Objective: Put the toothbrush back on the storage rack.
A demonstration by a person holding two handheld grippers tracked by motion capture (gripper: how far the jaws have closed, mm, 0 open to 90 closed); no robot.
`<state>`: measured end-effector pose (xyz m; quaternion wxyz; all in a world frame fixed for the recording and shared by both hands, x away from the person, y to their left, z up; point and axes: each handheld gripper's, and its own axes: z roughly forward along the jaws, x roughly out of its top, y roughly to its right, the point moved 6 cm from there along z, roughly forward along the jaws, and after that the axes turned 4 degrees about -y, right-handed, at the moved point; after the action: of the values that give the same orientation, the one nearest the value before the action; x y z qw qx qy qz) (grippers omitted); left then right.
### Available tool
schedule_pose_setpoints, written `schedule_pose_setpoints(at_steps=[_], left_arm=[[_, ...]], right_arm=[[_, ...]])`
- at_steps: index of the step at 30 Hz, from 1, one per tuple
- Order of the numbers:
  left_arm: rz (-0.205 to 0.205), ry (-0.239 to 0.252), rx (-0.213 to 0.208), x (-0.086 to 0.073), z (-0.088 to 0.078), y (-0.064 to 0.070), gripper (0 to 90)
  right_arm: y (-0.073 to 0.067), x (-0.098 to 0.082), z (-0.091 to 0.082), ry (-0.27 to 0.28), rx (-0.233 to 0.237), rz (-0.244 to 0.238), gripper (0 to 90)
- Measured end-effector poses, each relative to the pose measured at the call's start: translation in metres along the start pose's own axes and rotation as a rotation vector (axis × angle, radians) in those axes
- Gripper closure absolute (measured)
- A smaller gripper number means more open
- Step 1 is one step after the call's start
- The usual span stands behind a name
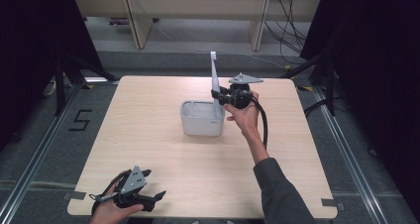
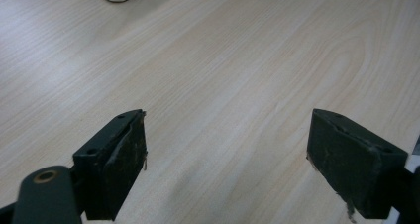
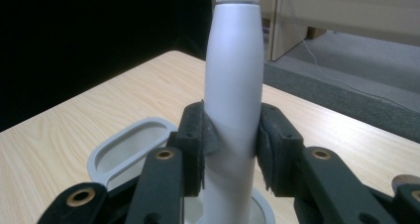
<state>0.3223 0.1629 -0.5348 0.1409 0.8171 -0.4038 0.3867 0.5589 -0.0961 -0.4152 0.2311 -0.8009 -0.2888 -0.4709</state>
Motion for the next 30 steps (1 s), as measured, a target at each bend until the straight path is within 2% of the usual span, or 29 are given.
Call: schedule_pose_setpoints(at_steps=[2, 3, 4, 6, 8, 10, 12, 15, 16, 18, 21, 25, 27, 28, 29, 30], left_arm=[[0.001, -0.012, -0.003, 0.0, -0.001, 0.0, 15.1], [0.0, -0.011, 0.0, 0.0, -0.001, 0.0, 15.1], [0.002, -0.011, 0.003, 0.0, -0.001, 0.0, 15.1], [0.0, 0.0, 0.001, 0.0, 0.0, 0.0, 15.1], [0.0, 0.0, 0.001, 0.0, 0.0, 0.0, 15.1], [0.001, -0.001, 0.002, 0.0, 0.0, 0.0, 15.1], [0.001, -0.009, 0.003, 0.0, 0.0, 0.0, 15.1], [0.001, -0.01, 0.005, 0.0, -0.001, -0.001, 15.1], [0.001, -0.012, 0.003, 0.0, -0.001, 0.0, 15.1], [-0.005, 0.001, 0.005, 0.0, 0.0, 0.0, 15.1], [0.0, 0.0, 0.002, 0.0, 0.0, 0.0, 15.1], [-0.007, -0.009, 0.008, -0.001, 0.0, 0.0, 15.1], [-0.006, -0.01, 0.008, -0.001, 0.0, 0.0, 15.1], [-0.007, 0.0, 0.007, 0.0, 0.001, 0.0, 15.1], [-0.007, -0.001, 0.007, 0.0, 0.001, 0.0, 15.1], [-0.007, 0.0, 0.007, 0.0, 0.001, 0.0, 15.1]], right_arm=[[0.0, -0.001, 0.0, 0.004, -0.002, -0.019, 66.5], [-0.001, -0.003, -0.001, -0.006, 0.004, -0.01, 66.5], [-0.001, -0.004, -0.001, -0.009, 0.002, -0.032, 66.5], [-0.001, -0.007, 0.0, -0.009, 0.002, -0.04, 66.5], [-0.001, -0.007, -0.001, -0.013, 0.001, -0.038, 66.5], [-0.001, -0.01, -0.002, -0.012, 0.004, -0.017, 66.5], [0.0, -0.011, -0.002, -0.012, -0.009, -0.032, 66.5], [-0.001, -0.013, -0.002, -0.023, -0.001, -0.024, 66.5], [-0.001, -0.014, -0.002, -0.018, -0.003, -0.035, 66.5], [0.0, -0.015, -0.002, -0.03, -0.008, -0.047, 66.5], [-0.002, -0.017, -0.002, -0.027, -0.015, -0.023, 66.5], [0.001, -0.019, -0.001, -0.035, -0.027, -0.045, 66.5], [0.001, -0.021, 0.0, -0.031, -0.02, -0.039, 66.5], [0.0, -0.022, -0.001, -0.045, -0.022, -0.016, 66.5], [0.002, -0.022, 0.001, -0.04, -0.02, -0.039, 66.5], [0.001, -0.023, 0.001, -0.037, -0.013, -0.026, 66.5]])
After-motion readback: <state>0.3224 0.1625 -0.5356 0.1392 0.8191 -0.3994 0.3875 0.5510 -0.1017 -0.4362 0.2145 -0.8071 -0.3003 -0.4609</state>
